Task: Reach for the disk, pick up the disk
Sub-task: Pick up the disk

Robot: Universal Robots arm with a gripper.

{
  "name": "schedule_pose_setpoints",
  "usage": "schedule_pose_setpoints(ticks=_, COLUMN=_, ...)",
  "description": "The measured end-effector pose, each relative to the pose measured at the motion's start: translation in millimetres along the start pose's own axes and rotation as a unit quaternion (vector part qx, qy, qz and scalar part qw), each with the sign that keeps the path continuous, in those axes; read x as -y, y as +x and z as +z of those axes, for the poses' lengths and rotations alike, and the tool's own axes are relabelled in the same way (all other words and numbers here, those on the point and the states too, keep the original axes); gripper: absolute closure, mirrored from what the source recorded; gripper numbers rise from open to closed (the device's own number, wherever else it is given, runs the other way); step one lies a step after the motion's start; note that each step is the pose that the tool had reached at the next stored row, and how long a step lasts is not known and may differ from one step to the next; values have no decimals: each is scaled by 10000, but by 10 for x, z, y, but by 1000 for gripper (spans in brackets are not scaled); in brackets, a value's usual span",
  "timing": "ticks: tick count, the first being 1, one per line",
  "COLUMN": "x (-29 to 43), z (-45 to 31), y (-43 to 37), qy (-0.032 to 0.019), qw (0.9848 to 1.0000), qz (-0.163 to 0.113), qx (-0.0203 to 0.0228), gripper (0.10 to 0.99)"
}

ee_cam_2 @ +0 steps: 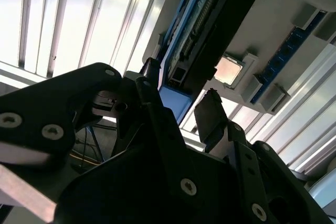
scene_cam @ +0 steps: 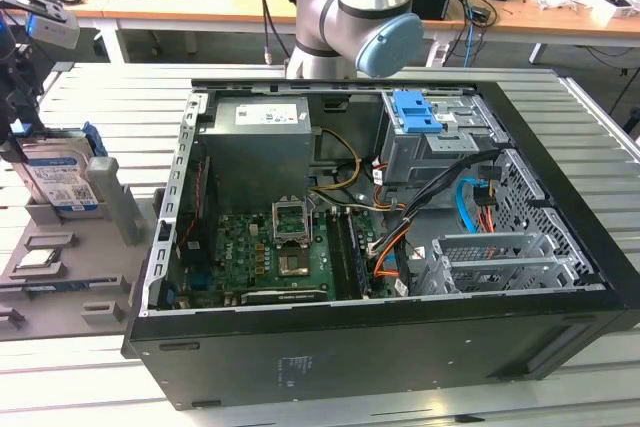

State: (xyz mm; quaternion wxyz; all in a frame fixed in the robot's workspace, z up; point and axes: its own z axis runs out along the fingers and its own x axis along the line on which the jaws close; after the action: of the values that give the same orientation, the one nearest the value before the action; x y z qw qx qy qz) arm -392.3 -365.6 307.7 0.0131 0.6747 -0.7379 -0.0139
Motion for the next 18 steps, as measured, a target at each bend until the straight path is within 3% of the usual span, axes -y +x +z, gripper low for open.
schedule_pose_setpoints(ticks=18, x=4, z=113, y=0, qy=0, qw=10000, qz=0, qx=0, gripper=541)
